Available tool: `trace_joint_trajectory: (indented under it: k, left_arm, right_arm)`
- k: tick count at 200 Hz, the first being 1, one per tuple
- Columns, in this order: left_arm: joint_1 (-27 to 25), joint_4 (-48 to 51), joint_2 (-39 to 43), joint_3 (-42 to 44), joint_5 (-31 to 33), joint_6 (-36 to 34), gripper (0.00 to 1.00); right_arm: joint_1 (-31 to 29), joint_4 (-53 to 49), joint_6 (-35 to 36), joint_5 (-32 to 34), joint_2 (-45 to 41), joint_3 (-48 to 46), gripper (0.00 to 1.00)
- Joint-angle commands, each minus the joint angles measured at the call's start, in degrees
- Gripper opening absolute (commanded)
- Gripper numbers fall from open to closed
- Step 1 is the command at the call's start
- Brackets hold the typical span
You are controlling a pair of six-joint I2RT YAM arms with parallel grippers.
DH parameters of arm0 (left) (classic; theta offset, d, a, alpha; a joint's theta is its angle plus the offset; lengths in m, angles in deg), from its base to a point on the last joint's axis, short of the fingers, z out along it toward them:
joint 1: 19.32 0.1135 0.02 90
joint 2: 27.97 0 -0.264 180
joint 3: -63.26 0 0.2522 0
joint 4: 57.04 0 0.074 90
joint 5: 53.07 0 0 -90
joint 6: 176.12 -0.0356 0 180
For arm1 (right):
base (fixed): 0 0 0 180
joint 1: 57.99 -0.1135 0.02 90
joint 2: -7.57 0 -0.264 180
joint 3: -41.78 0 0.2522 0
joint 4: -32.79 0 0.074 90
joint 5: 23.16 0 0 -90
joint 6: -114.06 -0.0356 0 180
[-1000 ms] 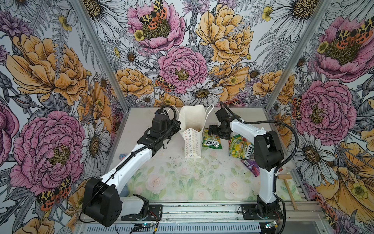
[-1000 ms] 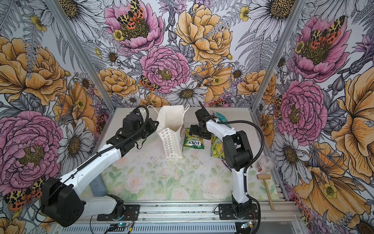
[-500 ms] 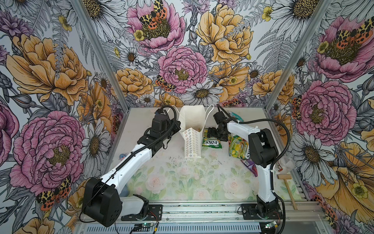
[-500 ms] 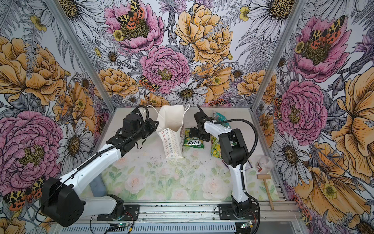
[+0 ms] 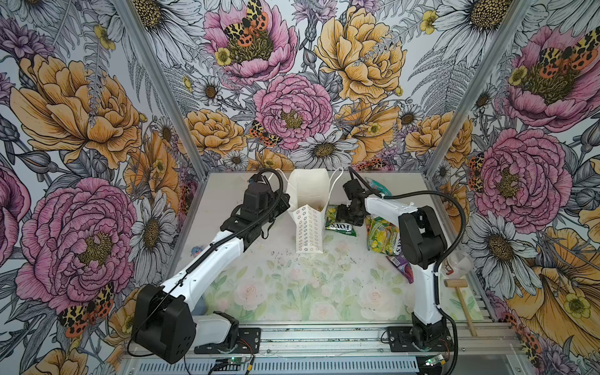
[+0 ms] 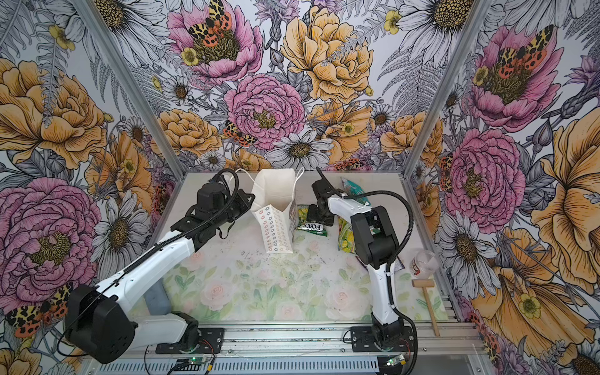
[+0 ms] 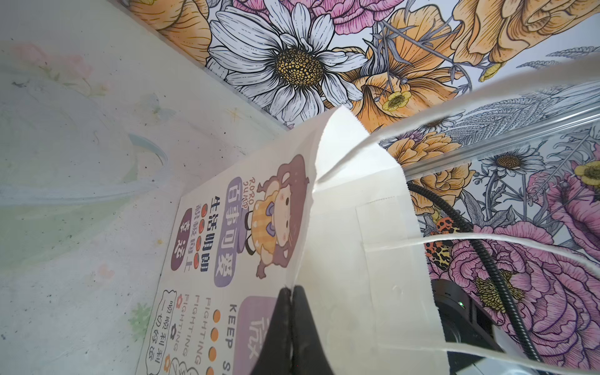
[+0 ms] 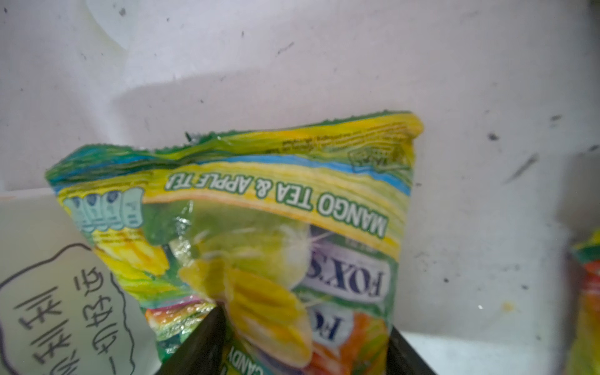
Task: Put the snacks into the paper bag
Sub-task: 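Lower the right gripper onto the green FOX'S packet and close on it, then lift the green FOX'S packet upward with the right gripper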
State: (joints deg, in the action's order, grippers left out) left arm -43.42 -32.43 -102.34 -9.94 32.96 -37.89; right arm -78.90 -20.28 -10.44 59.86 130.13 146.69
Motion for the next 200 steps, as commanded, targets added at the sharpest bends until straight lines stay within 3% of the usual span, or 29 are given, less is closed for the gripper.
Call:
trace_joint_trajectory:
  k: [1,58,78,89,200]
  left_arm:
    - [0.4,-1.5,-0.3,0.9,-0.8,1.1,0.00]
    - [0.2,-1.9,-0.2,1.0,-0.9,1.4,0.00]
    - [0.4,-2.0,-0.2,1.0,-0.9,1.5,0.00]
    - [0.2,-2.0,-0.2,1.0,-1.0,1.5,0.00]
    - [0.1,-1.7,-0.3,0.3,-0.8,1.2,0.00]
  right_arm:
    - [0.2,-0.5,0.6,1.2,-0.8,-2.2,0.57]
    - [0.2,1.7,0.8,0.9,-4.5,-4.0,0.31]
    - [0.2,1.7,0.9,0.7,-5.4,-4.1,0.17]
    - [0.2,1.7,0.9,0.5,-5.9,-4.1,0.00]
    - [0.6,1.7,-0.7,-0.5,-14.0,-5.1,0.00]
